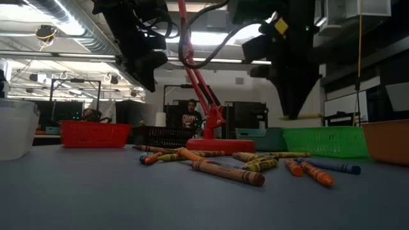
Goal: Sort crayons
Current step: Put the yellow crayon into the middle right green bin
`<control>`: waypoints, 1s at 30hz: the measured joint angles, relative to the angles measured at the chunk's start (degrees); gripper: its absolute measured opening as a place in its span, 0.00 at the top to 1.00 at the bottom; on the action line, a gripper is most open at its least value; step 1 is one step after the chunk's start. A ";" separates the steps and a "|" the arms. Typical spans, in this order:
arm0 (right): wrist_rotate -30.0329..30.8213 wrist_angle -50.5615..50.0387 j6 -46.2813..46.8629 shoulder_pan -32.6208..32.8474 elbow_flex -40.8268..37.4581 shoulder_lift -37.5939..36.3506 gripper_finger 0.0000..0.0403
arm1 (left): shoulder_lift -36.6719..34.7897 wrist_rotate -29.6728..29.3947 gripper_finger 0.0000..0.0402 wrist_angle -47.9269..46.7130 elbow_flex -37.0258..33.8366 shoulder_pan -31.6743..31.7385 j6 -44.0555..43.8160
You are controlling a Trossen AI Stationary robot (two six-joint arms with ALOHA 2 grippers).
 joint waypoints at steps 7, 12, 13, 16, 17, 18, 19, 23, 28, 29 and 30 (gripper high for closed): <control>4.13 -7.11 -0.03 -0.18 -0.47 -1.82 0.98 | 0.00 0.00 0.79 0.00 0.00 0.00 0.00; 4.48 -7.22 1.67 -1.79 -4.18 -6.26 0.98 | 0.00 0.00 0.79 0.00 0.00 -0.02 0.00; 4.50 -7.15 2.12 -2.45 -5.07 -7.45 0.98 | 0.00 0.00 0.79 0.00 0.01 -0.02 0.00; 5.13 -5.97 3.88 -4.62 -7.77 -11.02 0.97 | 0.00 0.00 0.79 0.00 0.01 -0.10 0.00; 5.39 -5.61 4.73 -5.43 -8.84 -12.22 0.97 | 0.00 0.00 0.79 0.02 0.00 -0.16 0.00; 5.45 -5.02 5.16 -6.36 -9.83 -13.25 0.97 | 0.00 0.00 0.79 0.00 0.01 -0.20 0.00; 5.48 -4.19 5.58 -7.34 -10.89 -14.35 0.97 | 0.00 0.00 0.79 0.02 0.02 -0.24 0.00; 5.50 -0.76 7.62 -11.40 -15.68 -17.94 0.97 | 0.01 0.02 0.79 0.00 0.00 -0.24 0.00; 5.50 3.74 9.44 -16.04 -20.91 -20.90 0.97 | 0.00 0.02 0.79 0.00 0.01 -0.24 0.00; 5.51 4.72 9.49 -16.84 -21.70 -21.15 0.97 | 0.00 0.02 0.79 0.02 0.00 -0.24 0.00; 5.52 5.30 9.50 -17.57 -22.40 -21.27 0.97 | 0.00 0.02 0.79 0.02 0.01 -0.24 0.00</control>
